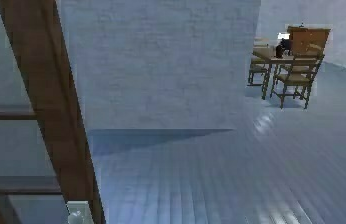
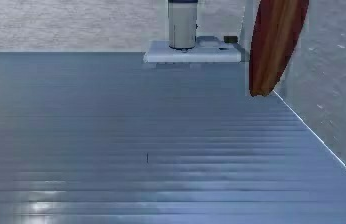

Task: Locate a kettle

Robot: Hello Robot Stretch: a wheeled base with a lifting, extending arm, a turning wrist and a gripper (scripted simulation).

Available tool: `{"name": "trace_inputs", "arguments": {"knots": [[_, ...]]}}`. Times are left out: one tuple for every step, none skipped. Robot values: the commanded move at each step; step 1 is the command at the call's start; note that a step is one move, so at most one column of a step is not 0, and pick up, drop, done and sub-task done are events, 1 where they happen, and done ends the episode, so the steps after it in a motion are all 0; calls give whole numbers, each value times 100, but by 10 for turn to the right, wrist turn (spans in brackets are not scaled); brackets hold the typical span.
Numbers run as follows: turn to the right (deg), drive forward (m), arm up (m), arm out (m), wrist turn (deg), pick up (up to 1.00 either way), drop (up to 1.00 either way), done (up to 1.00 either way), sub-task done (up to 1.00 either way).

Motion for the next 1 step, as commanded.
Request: {"name": "trace_inputs", "arguments": {"knots": [[-450,0,0,0,0,0,0,0,0]]}}
